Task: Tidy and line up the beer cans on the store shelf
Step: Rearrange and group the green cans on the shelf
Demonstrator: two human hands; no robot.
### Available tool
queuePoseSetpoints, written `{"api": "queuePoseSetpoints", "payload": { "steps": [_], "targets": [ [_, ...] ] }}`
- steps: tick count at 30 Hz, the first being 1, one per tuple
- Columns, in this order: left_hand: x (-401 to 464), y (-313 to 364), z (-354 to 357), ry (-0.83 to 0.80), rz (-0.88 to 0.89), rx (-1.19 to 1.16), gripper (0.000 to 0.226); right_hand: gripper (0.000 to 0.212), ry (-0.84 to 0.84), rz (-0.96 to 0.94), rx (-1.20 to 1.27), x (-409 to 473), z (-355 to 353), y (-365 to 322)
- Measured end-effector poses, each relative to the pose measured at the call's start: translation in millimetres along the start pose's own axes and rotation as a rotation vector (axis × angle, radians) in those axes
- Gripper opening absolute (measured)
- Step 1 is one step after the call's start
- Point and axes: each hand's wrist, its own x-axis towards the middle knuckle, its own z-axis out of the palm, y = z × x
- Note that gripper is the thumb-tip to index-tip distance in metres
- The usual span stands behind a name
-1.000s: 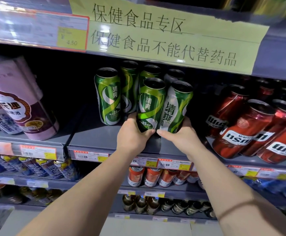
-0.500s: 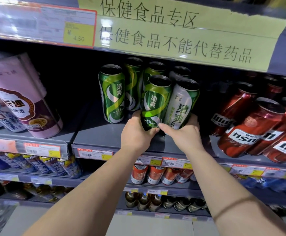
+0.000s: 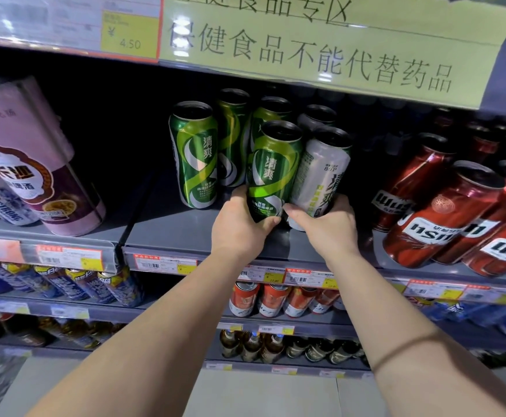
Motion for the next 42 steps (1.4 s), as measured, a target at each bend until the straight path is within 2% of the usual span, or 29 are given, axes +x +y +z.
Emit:
{"api": "queuePoseSetpoints", "payload": {
  "steps": [2,4,7,10,11,12,14,16,18,21,24,26,29,31,34,37,40,42],
  "targets": [
    [0.0,0.0,0.1,0.003,0.002,0.001,0.06,0.061,-0.038,-0.038,0.051,0.3,-4.9,4.3],
    [0.5,-0.2,0.6,0.005,0.004,0.008,0.061,0.054,-0.103,-0.075,0.111,0.2,-10.1,8.7],
    [0.7,-0.8,1.0,0.004,0.0,0.004,0.061,0.065,-0.16,-0.032,0.214,1.6,-11.7,10.3],
    [1.2,-3.1,1.8,0.0,0.005,-0.011,0.06,0.1,-0.171,0.028,0.055,0.9,-3.2,1.2],
    [1.2,-3.4,2.0,0.0,0.006,-0.01,0.06,0.108,-0.13,0.043,0.004,2.0,-0.4,-0.3],
    [1.2,-4.0,2.2,0.002,0.007,-0.011,0.061,0.106,-0.079,0.041,-0.01,2.9,1.4,-0.7],
    [1.7,-4.5,2.2,0.007,0.013,-0.013,0.063,0.083,-0.017,-0.007,0.034,3.4,0.8,0.9],
    [2.1,-4.4,2.4,0.011,0.018,-0.012,0.064,0.06,-0.034,-0.067,0.084,0.3,-4.6,3.9],
    [2.9,-4.8,2.4,0.013,0.022,-0.003,0.065,0.052,-0.086,-0.091,0.133,-2.0,-11.5,6.3],
    [2.8,-4.6,3.0,0.014,0.024,0.003,0.064,0.064,-0.151,-0.074,0.184,-0.6,-9.8,5.7],
    [1.8,-3.3,2.4,0.015,0.025,0.004,0.062,0.082,-0.059,-0.101,0.103,-0.7,-1.0,2.8],
    [1.7,-3.1,1.8,0.016,0.024,0.004,0.062,0.074,-0.013,-0.111,0.091,-0.6,-2.6,3.8],
    [1.7,-2.7,1.9,0.025,0.025,0.003,0.065,0.066,-0.136,-0.089,0.193,2.5,-10.7,9.7],
    [1.5,-2.0,1.7,0.028,0.025,0.003,0.065,0.078,-0.211,-0.057,0.222,3.9,-9.7,9.0],
    [0.5,-0.7,-0.1,0.021,0.015,-0.005,0.061,0.099,-0.152,-0.026,0.052,3.1,-2.9,3.8],
    [0.6,-1.0,-1.8,0.011,0.004,-0.022,0.06,0.079,-0.048,-0.003,0.073,-0.4,-8.0,-0.1],
    [1.5,-1.9,-0.7,0.007,0.005,-0.039,0.063,0.055,-0.154,0.005,0.231,-0.3,-14.8,4.6],
    [1.3,-2.7,0.0,0.01,0.012,-0.035,0.062,0.05,-0.241,0.027,0.286,0.6,-14.0,3.2]
  ]
}}
